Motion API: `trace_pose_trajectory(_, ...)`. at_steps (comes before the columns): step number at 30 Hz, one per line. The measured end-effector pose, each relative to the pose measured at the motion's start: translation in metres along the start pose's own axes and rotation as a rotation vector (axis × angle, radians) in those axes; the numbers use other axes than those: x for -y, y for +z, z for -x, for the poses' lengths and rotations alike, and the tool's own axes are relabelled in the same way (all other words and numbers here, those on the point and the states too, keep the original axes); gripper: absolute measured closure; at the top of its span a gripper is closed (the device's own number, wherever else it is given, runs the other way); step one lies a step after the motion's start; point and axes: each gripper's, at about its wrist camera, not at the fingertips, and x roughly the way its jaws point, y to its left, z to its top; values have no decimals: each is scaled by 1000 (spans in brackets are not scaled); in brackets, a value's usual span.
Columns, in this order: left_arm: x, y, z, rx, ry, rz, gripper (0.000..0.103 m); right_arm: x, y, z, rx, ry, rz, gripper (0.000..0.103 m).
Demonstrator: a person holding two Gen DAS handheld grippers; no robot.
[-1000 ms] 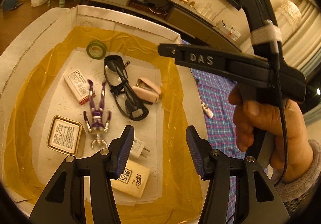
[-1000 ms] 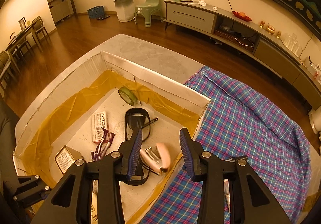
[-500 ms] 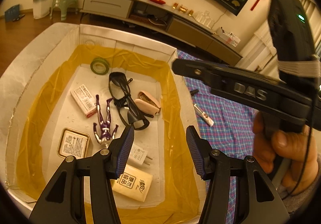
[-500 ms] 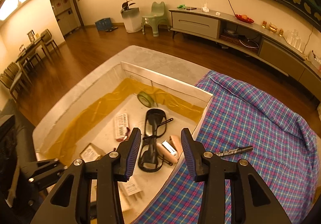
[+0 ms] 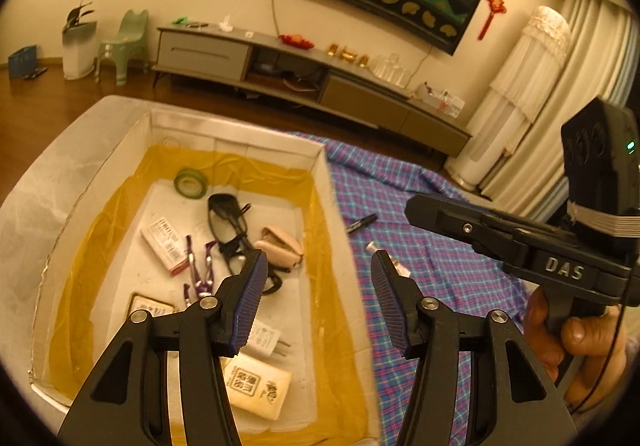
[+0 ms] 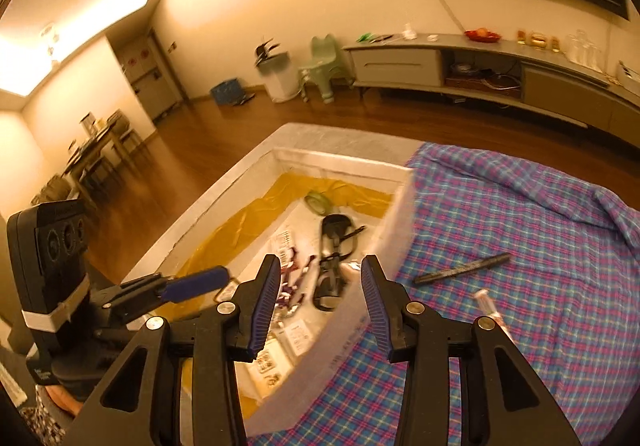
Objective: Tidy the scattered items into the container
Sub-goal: 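Move both tools back over the shirt toward the black marker and glue tube, then grasp the clear glue tube with the right tool while the left tool grasps the black marker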
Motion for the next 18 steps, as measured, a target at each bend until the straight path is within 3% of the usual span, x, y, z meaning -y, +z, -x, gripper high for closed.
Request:
trace_pose_trajectory(6,29,0,-6,9,-37,-56,46,48,-18,6,-5,-67,-70,59)
trace_pose_trajectory(18,93,-11,-56,-73,-19,-157,46,130,-61,-43,-156,-165,-63,59)
